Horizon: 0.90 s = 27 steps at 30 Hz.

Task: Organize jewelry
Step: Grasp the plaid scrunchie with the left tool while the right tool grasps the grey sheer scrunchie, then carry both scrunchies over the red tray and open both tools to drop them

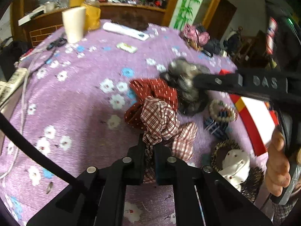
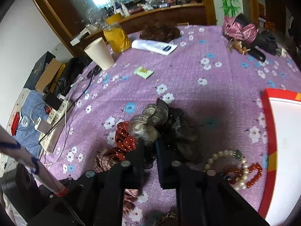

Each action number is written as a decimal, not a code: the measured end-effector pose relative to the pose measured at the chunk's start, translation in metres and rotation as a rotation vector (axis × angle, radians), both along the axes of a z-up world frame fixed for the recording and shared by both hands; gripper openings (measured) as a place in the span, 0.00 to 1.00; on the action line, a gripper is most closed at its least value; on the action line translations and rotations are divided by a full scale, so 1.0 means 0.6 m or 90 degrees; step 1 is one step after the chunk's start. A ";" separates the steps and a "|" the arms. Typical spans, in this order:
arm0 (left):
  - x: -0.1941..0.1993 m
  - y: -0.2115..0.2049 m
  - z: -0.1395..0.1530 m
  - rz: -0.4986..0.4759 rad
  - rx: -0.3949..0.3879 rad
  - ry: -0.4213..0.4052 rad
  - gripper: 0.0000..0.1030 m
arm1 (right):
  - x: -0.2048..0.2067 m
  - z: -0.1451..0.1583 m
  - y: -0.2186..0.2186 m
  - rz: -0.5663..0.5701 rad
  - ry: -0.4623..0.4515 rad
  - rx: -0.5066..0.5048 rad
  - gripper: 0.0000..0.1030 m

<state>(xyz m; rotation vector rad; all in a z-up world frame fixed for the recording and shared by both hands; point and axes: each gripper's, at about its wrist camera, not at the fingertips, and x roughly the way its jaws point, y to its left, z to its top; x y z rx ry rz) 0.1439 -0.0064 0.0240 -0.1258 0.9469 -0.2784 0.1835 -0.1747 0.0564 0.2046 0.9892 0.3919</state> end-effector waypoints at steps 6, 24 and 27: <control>-0.033 0.031 0.062 0.033 -0.044 -0.057 0.06 | -0.068 0.086 -0.019 -0.005 -0.078 0.009 0.05; -0.094 -0.124 0.207 -0.101 0.017 -0.096 0.06 | -0.224 0.166 -0.293 -0.156 -0.144 -0.013 0.05; -0.071 -0.178 0.212 -0.114 0.031 -0.104 0.06 | -0.244 0.153 -0.352 -0.194 -0.139 -0.014 0.05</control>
